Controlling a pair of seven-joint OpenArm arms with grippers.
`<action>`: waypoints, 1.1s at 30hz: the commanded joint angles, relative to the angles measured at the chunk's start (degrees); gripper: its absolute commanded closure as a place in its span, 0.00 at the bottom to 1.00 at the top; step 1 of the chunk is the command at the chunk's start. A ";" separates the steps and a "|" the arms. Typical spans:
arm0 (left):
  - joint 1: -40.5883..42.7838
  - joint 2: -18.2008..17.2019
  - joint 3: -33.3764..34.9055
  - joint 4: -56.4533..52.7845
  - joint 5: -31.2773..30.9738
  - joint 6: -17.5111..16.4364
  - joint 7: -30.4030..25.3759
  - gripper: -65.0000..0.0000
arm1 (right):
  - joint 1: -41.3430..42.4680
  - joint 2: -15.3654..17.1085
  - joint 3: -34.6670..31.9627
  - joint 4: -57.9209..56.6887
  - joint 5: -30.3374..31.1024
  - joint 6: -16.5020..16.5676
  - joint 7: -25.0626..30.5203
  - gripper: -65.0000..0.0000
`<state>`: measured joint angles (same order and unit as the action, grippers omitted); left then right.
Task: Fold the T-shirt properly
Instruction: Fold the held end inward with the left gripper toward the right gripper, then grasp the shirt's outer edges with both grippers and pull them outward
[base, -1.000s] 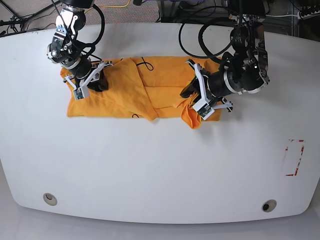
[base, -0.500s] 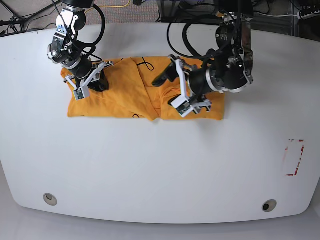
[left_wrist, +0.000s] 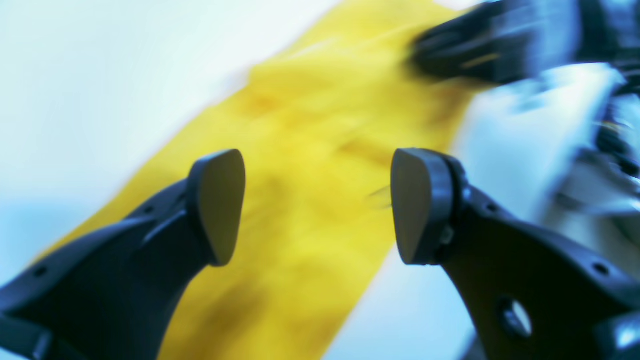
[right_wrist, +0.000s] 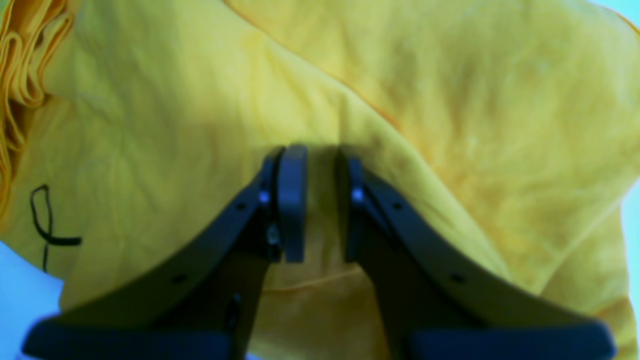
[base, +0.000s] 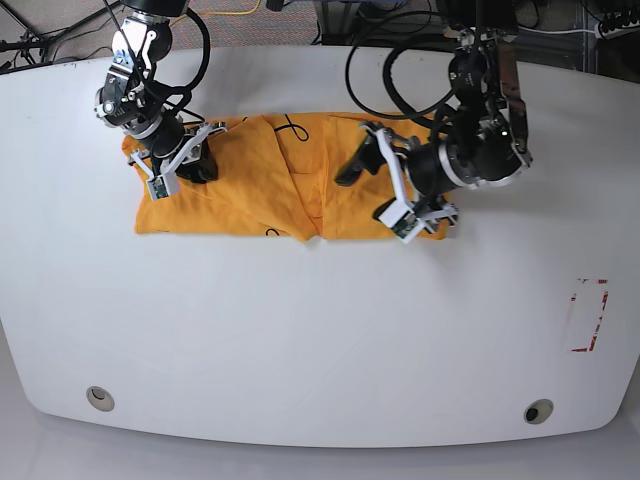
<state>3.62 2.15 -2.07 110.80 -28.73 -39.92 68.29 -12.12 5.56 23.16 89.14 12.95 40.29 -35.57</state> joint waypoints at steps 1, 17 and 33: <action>-0.50 -1.67 -4.13 0.62 -0.94 -0.08 -1.17 0.35 | -0.50 0.11 -0.26 -0.22 -2.71 -0.29 -4.56 0.83; -0.41 -4.13 -12.66 -8.96 3.98 -0.08 -2.49 1.00 | -0.50 -1.12 -0.26 8.75 1.69 -0.29 -7.99 0.75; 1.88 -4.31 -12.66 -18.89 7.41 -0.08 -10.49 1.00 | 6.45 -1.21 16.89 17.89 22.87 -0.29 -28.82 0.11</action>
<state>6.07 -1.67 -14.63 92.14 -20.64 -39.92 58.76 -8.03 3.51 33.28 106.43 31.57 40.07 -61.06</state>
